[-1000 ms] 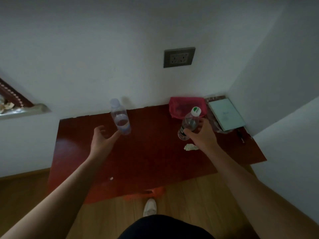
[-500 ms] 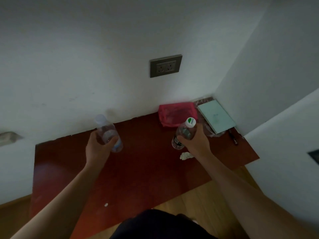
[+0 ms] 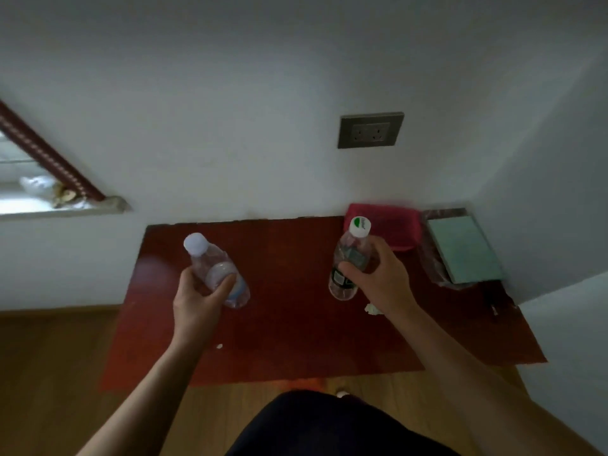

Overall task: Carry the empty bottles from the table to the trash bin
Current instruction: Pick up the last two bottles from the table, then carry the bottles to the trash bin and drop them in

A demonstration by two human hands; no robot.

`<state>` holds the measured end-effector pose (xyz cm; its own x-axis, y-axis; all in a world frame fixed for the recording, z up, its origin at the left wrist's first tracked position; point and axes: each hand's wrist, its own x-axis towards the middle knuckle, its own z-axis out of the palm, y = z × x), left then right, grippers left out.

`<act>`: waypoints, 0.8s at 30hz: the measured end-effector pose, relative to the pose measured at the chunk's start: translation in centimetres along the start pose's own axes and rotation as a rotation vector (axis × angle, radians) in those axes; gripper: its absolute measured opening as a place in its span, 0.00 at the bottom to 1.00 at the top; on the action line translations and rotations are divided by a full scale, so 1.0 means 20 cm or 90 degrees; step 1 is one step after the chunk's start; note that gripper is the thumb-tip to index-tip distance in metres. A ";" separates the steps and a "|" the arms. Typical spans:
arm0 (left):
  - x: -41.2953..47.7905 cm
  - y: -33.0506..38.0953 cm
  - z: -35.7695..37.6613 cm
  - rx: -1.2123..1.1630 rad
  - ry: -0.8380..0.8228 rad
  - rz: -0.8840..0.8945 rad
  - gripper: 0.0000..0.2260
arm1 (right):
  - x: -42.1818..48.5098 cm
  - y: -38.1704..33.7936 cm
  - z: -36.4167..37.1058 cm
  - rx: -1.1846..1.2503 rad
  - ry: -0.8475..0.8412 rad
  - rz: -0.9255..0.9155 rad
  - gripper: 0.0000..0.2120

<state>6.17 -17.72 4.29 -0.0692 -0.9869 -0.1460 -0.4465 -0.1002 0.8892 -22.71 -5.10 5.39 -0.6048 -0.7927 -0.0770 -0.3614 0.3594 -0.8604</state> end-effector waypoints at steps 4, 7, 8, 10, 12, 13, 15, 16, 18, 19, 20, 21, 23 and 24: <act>-0.31 -0.13 -0.18 0.001 0.089 -0.034 0.22 | -0.04 -0.06 0.09 0.010 -0.163 -0.079 0.26; -0.56 -0.27 -0.35 0.020 0.211 -0.084 0.24 | -0.12 -0.08 0.24 -0.007 -0.291 -0.124 0.28; -0.66 -0.31 -0.40 0.026 0.250 -0.100 0.24 | -0.16 -0.09 0.30 -0.012 -0.333 -0.140 0.28; -0.87 -0.38 -0.51 0.052 0.326 -0.134 0.24 | -0.26 -0.12 0.44 -0.022 -0.417 -0.177 0.29; -1.10 -0.45 -0.61 0.077 0.406 -0.160 0.24 | -0.38 -0.17 0.58 -0.025 -0.490 -0.223 0.29; -1.21 -0.49 -0.66 0.087 0.445 -0.185 0.24 | -0.44 -0.20 0.64 -0.027 -0.525 -0.247 0.29; -1.43 -0.60 -0.72 0.071 0.514 -0.266 0.23 | -0.57 -0.26 0.76 -0.042 -0.602 -0.292 0.27; -1.54 -0.65 -0.74 0.048 0.547 -0.301 0.24 | -0.63 -0.29 0.82 -0.051 -0.642 -0.312 0.27; -1.74 -0.76 -0.78 -0.002 0.618 -0.349 0.25 | -0.74 -0.35 0.94 -0.065 -0.704 -0.345 0.25; -1.82 -0.81 -0.78 -0.029 0.648 -0.373 0.25 | -0.80 -0.37 1.00 -0.070 -0.728 -0.356 0.25; -1.91 -0.86 -0.79 -0.055 0.672 -0.399 0.24 | -0.86 -0.40 1.05 -0.074 -0.749 -0.363 0.25; -1.98 -0.91 -0.79 -0.075 0.689 -0.424 0.23 | -0.92 -0.42 1.10 -0.082 -0.766 -0.365 0.24; -2.11 -1.03 -0.78 -0.102 0.700 -0.473 0.23 | -1.03 -0.45 1.20 -0.100 -0.802 -0.364 0.25; -2.16 -1.08 -0.79 -0.112 0.698 -0.495 0.23 | -1.08 -0.47 1.25 -0.111 -0.817 -0.365 0.25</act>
<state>32.84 25.07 -1.78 0.9237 -0.2525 -0.2881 0.0807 -0.6069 0.7907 11.46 -3.54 2.55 0.6755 -0.7031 -0.2221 -0.4717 -0.1806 -0.8630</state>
